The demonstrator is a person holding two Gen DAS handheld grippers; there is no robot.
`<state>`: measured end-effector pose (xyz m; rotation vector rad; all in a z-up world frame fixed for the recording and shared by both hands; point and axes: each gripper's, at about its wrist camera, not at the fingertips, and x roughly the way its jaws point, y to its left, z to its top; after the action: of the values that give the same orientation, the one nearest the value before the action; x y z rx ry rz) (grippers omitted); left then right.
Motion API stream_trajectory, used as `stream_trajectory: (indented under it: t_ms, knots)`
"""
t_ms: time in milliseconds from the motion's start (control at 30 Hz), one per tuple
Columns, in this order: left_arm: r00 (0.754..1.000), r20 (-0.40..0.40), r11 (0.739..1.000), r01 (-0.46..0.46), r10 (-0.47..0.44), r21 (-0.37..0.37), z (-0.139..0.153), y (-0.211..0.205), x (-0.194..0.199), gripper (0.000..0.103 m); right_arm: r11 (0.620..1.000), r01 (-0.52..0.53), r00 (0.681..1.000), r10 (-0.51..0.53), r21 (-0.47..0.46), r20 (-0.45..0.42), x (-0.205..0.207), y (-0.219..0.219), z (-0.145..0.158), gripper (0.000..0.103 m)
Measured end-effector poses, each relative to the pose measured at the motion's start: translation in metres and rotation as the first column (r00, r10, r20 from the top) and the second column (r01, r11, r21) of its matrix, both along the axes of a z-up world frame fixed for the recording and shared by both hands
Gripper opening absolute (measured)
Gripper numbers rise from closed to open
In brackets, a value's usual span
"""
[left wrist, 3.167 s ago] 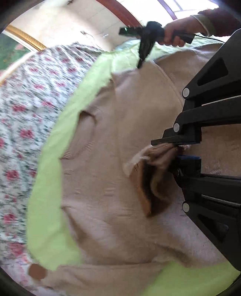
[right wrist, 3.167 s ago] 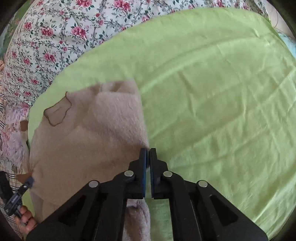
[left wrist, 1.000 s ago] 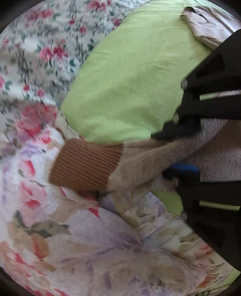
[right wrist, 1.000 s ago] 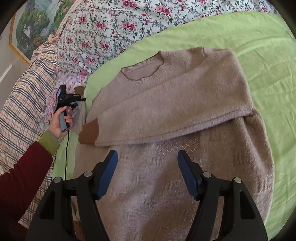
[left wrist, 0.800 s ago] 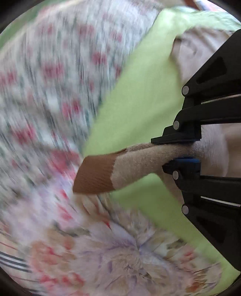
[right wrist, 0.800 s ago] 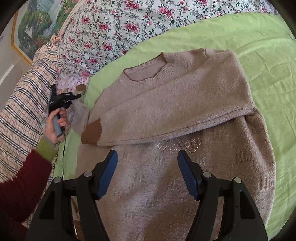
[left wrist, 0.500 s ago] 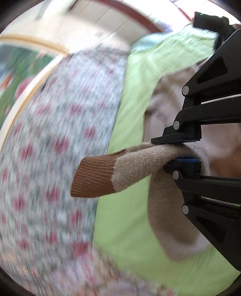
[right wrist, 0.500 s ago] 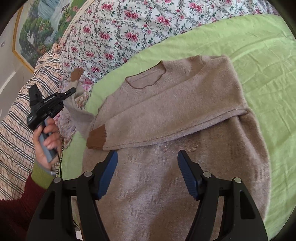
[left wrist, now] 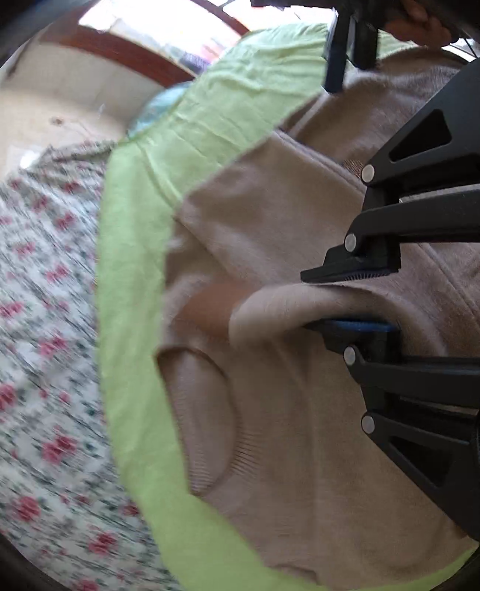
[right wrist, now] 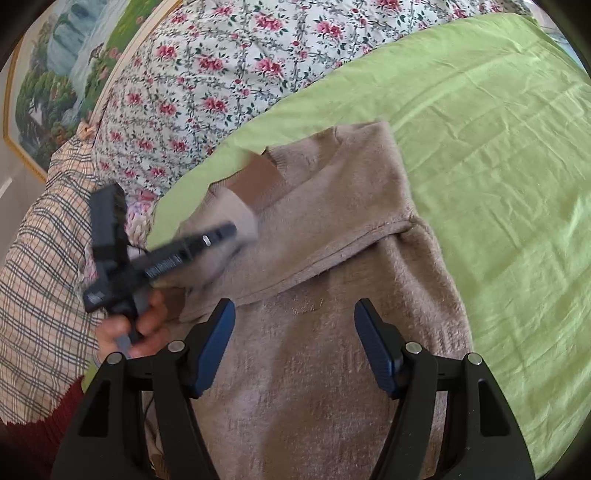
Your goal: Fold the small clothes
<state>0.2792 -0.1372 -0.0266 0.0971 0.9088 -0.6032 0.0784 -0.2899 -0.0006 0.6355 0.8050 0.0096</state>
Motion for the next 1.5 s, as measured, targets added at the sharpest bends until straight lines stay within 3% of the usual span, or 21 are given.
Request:
stream_trajectory:
  t_ms: [100,300,400,433,600,867,900,933,967,1067,1333,1367,1433,1500]
  knots:
    - [0.999,-0.001,0.999,-0.036,0.036,-0.031,0.001,0.022,-0.015,0.063,1.0,0.004,1.0,-0.004,0.002,0.017,0.011,-0.004,0.003,0.069]
    - [0.984,0.063,0.983,-0.161,0.166,-0.083,0.018,0.089,-0.069,0.066,0.998,-0.002,0.999,0.0,0.064,0.037,0.051,-0.016,-0.004,0.068]
    - [0.947,0.089,0.952,-0.305,0.307,-0.04,0.013,0.134,-0.085,0.067,0.997,-0.012,0.999,0.01,0.078,0.032,0.074,-0.015,-0.01,0.066]
    - [0.926,0.083,0.929,-0.368,0.369,-0.026,0.007,0.152,-0.088,0.067,0.997,-0.025,0.999,0.023,0.075,0.028,0.085,-0.013,-0.012,0.066]
    - [0.87,0.012,0.87,-0.494,0.493,0.001,-0.018,0.203,-0.086,0.067,0.995,-0.049,0.999,0.05,0.091,-0.003,0.112,-0.008,-0.025,0.066]
    - [0.84,-0.013,0.837,-0.539,0.543,0.096,-0.041,0.209,-0.054,0.07,0.986,-0.058,0.998,0.063,0.156,-0.028,0.153,0.002,-0.049,0.065]
    - [0.832,-0.03,0.829,-0.549,0.555,0.105,-0.043,0.206,-0.047,0.07,0.985,-0.062,0.997,0.068,0.159,-0.03,0.158,0.007,-0.05,0.062]
    - [0.822,-0.037,0.82,-0.563,0.569,0.105,-0.044,0.207,-0.041,0.071,0.983,-0.074,0.996,0.081,0.17,-0.031,0.163,0.01,-0.053,0.04]
    - [0.818,-0.035,0.816,-0.569,0.575,0.106,-0.044,0.207,-0.041,0.071,0.979,-0.089,0.995,0.097,0.184,-0.036,0.169,0.014,-0.054,0.01]
    - [0.798,-0.027,0.795,-0.596,0.602,0.113,-0.043,0.207,-0.034,0.071,0.987,-0.099,0.995,0.101,0.129,-0.004,0.171,0.028,-0.035,0.008]
    - [0.756,-0.027,0.755,-0.649,0.654,0.094,-0.043,0.218,-0.04,0.072,0.999,0.029,0.985,-0.027,-0.013,0.168,0.113,0.025,0.078,0.008]
    - [0.743,-0.019,0.741,-0.664,0.669,0.096,-0.042,0.221,-0.043,0.072,0.999,0.043,0.984,-0.04,-0.015,0.174,0.108,0.022,0.083,0.008]
    - [0.739,-0.034,0.739,-0.671,0.673,0.063,-0.04,0.225,-0.047,0.072,0.997,0.065,0.988,-0.06,-0.03,0.142,0.106,0.015,0.081,0.008]
    - [0.725,-0.033,0.726,-0.686,0.688,0.059,-0.04,0.226,-0.051,0.072,0.996,0.077,0.996,-0.075,-0.051,0.051,0.118,0.01,0.058,0.011]
